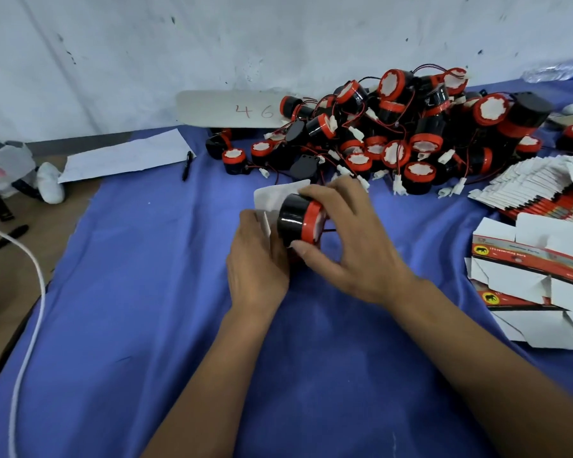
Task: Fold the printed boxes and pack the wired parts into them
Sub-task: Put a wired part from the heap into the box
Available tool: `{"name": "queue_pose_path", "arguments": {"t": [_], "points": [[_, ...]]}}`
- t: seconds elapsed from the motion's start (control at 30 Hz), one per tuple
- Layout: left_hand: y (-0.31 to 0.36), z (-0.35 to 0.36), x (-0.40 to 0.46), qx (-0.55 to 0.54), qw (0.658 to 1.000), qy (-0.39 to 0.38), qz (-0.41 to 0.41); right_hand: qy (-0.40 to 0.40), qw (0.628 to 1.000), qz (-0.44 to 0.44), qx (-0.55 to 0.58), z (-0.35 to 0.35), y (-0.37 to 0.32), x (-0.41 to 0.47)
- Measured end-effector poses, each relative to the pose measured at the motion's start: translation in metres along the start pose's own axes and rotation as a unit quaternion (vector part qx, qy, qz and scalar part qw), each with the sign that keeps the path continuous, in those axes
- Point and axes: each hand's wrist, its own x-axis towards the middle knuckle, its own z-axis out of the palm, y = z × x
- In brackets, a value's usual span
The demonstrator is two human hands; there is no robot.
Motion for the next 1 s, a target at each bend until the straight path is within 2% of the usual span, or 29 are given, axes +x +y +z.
{"name": "queue_pose_path", "arguments": {"t": [0.07,0.17,0.27,0.37,0.43,0.53,0.63,0.8,1.0], "points": [[-0.001,0.001,0.001,0.017,1.000,-0.013,0.011,-0.017,0.998,-0.023,0.059,0.003,-0.011,0.001],[-0.003,0.001,0.000,-0.042,0.998,-0.041,-0.008,-0.035,0.996,-0.029,0.074,0.011,-0.020,0.000],[-0.002,0.001,0.003,-0.024,0.998,-0.050,-0.013,-0.069,0.997,0.001,0.045,0.009,-0.020,0.002],[0.001,-0.001,0.003,-0.015,0.999,-0.051,0.009,-0.070,0.997,0.029,0.012,0.004,-0.017,0.005],[0.000,-0.001,0.000,-0.037,0.998,-0.050,0.010,-0.069,0.997,0.035,-0.021,0.004,-0.014,0.004],[0.001,-0.001,0.001,-0.091,0.995,-0.031,-0.033,-0.101,0.987,0.066,-0.104,0.000,-0.008,0.004],[0.003,0.000,0.001,-0.099,0.995,-0.023,-0.022,-0.115,0.976,0.070,-0.170,-0.007,-0.005,0.007],[0.002,-0.001,0.002,-0.117,0.992,-0.037,-0.017,-0.098,0.983,0.082,-0.129,-0.007,-0.014,0.011],[0.007,-0.007,0.004,-0.191,0.980,-0.056,-0.009,-0.138,0.972,0.072,-0.174,-0.010,-0.016,0.018]]}}
